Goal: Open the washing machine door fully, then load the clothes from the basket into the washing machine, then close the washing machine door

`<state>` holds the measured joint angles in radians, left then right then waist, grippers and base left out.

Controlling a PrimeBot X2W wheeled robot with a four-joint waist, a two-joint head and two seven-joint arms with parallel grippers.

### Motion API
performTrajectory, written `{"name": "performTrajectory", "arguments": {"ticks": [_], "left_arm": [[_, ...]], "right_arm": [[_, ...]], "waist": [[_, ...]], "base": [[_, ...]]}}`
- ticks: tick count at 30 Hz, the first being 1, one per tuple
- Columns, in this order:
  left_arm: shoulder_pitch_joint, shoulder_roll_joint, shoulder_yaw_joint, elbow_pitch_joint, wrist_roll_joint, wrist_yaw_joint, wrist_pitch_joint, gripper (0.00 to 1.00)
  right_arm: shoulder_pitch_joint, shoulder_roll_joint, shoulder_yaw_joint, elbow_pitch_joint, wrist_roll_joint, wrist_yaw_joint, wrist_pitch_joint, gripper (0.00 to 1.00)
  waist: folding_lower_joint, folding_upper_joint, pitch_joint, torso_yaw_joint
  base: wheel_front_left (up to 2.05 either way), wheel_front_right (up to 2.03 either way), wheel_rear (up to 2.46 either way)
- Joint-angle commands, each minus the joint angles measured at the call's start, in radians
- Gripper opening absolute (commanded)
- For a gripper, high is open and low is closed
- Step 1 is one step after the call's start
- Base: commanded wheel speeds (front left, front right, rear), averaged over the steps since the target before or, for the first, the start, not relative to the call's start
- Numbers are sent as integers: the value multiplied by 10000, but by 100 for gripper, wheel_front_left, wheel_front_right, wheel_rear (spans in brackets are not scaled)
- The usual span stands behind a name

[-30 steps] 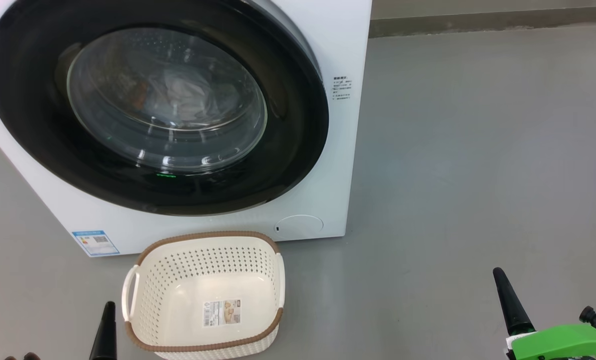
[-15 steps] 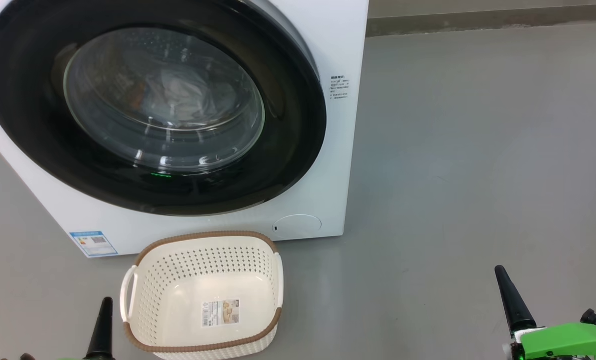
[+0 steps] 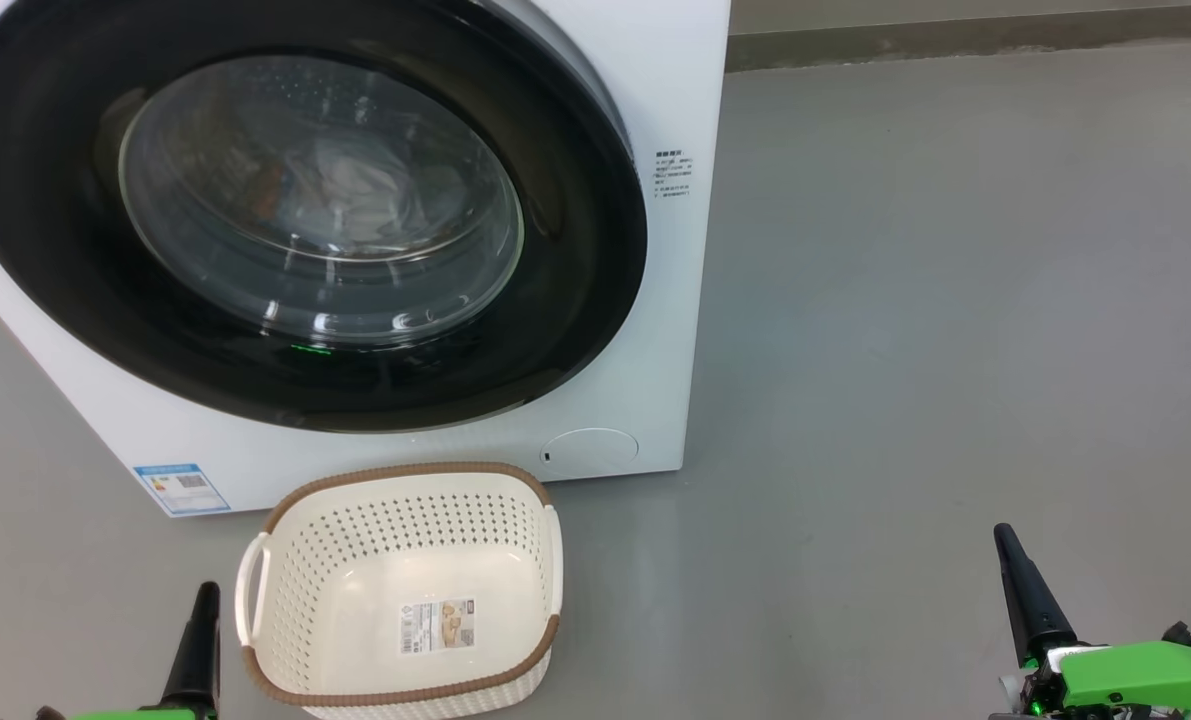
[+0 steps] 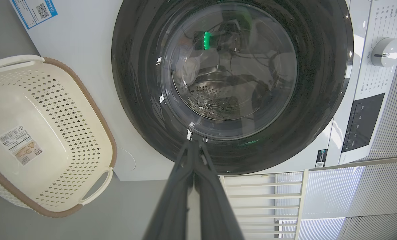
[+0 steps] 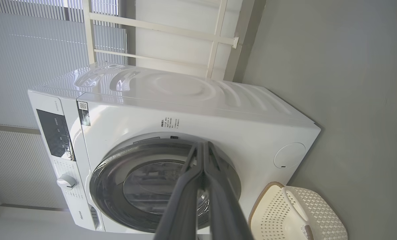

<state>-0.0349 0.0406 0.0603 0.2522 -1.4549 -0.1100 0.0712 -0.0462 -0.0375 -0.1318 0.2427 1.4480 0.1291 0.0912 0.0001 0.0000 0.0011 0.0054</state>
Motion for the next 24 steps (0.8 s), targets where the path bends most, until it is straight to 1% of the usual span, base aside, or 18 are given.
{"name": "performTrajectory", "arguments": {"ticks": [1, 12, 24], "left_arm": [[-543, 128, 348, -179, -308, -116, 110, 0], [-728, 98, 537, -70, -1501, -205, 417, 0], [-732, 97, 540, -68, -1533, -207, 424, 0]], "right_arm": [[-461, -117, 194, -195, 319, 15, 75, 0], [-614, -127, 180, 16, 1573, 16, 217, 0], [-618, -127, 180, 21, 1606, 16, 221, 0]], "waist": [[0, 0, 2, -5], [0, 0, 19, -53], [0, 0, 19, -54]], "base": [[0, 0, 0], [0, 0, 0], [0, 0, 0]]}}
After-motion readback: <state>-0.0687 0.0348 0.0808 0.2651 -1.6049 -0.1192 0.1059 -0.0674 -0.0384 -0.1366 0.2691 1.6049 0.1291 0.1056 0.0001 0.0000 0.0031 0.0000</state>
